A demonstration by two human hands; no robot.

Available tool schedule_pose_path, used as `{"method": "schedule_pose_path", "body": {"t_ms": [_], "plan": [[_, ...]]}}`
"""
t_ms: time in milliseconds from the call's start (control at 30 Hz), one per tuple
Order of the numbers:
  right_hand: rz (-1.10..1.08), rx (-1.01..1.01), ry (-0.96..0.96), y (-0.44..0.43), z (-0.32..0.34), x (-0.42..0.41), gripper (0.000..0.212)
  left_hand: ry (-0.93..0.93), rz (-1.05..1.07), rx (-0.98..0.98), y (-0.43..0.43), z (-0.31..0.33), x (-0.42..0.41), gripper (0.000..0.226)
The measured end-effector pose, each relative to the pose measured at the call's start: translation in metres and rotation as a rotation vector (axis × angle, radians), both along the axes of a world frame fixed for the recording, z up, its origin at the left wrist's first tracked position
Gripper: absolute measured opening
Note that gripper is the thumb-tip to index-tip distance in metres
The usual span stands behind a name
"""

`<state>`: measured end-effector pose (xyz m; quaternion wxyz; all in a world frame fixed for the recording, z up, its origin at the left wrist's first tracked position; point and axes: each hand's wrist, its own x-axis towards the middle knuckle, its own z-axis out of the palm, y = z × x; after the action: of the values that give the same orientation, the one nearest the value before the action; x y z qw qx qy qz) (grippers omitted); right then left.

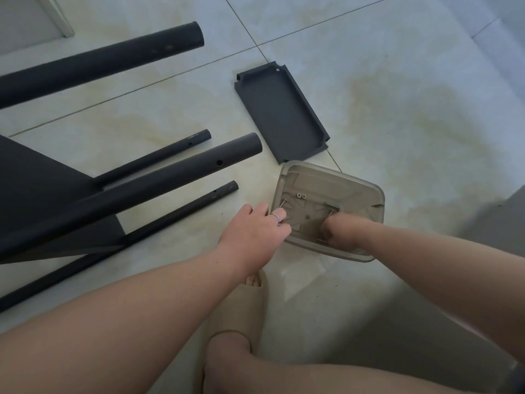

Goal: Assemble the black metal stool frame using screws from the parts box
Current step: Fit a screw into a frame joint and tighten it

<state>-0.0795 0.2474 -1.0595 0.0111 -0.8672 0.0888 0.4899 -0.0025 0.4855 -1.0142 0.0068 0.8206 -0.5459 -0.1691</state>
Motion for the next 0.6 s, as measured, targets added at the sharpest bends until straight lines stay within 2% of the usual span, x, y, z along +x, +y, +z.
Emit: {"method": "schedule_pose_path", "body": {"t_ms": [100,233,433,500,600], "plan": [[-0.118,0.029,-0.013,0.009,-0.001,-0.002,0.026,-0.008,0.004,0.031,-0.002,0.004,-0.001,0.017],[-0.227,0.046,0.042,0.019,-0.004,0.002,0.027,-0.024,0.003,0.031,-0.002,0.008,-0.001,0.03],[-0.192,0.045,0.141,0.024,0.004,0.01,0.028,-0.033,-0.018,0.072,-0.003,0.008,0.0,0.031],[-0.213,0.024,0.123,0.025,0.013,0.01,0.029,-0.002,-0.003,0.09,-0.003,0.01,-0.002,0.032],[-0.279,0.021,0.045,0.026,0.04,0.016,0.025,0.05,-0.006,0.138,-0.001,0.025,0.002,0.049]]}}
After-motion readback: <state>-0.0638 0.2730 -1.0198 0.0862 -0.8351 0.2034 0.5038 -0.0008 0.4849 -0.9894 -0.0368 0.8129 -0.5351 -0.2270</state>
